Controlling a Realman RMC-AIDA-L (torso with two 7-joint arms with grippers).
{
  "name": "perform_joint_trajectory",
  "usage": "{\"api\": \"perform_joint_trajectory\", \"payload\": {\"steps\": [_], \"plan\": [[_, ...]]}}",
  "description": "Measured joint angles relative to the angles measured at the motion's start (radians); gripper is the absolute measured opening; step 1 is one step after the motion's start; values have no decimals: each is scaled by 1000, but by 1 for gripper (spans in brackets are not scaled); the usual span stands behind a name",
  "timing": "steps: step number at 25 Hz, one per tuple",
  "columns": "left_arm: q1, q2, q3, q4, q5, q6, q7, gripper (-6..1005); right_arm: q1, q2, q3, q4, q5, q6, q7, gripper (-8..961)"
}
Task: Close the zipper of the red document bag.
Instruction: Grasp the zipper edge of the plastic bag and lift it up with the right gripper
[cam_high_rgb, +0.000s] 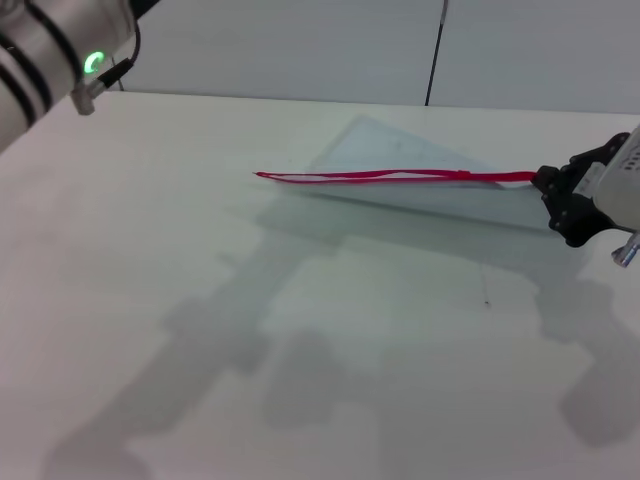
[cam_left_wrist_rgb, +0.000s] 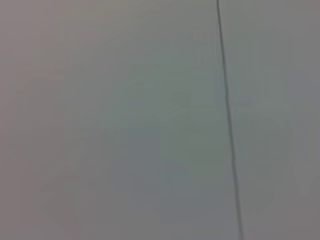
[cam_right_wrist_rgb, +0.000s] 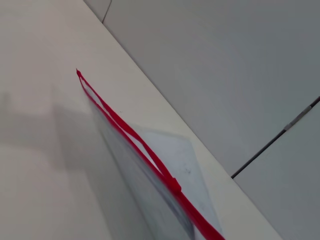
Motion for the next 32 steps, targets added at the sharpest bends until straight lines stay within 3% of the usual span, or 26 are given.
{"api": "perform_joint_trajectory", "payload": {"steps": [4,7,10,18,21,23,25,26,27,30,32], "plan": [[-31,90,34,-53,51,-101,-133,586,10,0,0,12,0,-3,0,15],[-42,126,48,-48,181,-103,-260,585,16,-1,1,17,0,-6,0,15],[-49,140,42,-47,351,-123,-414,585,17,-2,1,15,0,-7,1,15],[-77,145,-32,-47,877,-275,-853,584,18,-2,1,9,0,-9,2,15],[-88,117,-89,-46,1066,-362,-985,584,18,-1,0,4,0,-9,2,15],[-97,83,-131,-45,1204,-421,-1061,583,18,-2,0,3,1,-9,2,15],[-109,37,-195,-41,1346,-515,-1136,583,18,-2,-1,3,1,-9,2,15],[-128,-7,-277,-30,1445,-645,-1182,583,18,-2,-1,3,1,-9,2,15],[-128,-7,-277,-30,1445,-645,-1182,583,19,-2,-1,3,1,-9,2,15],[-174,-64,-390,-21,1569,-831,-1217,582,24,-1,-6,3,6,-9,2,15],[-201,-83,-429,-22,1636,-896,-1239,582,29,-2,-10,3,26,-9,0,15]]}}
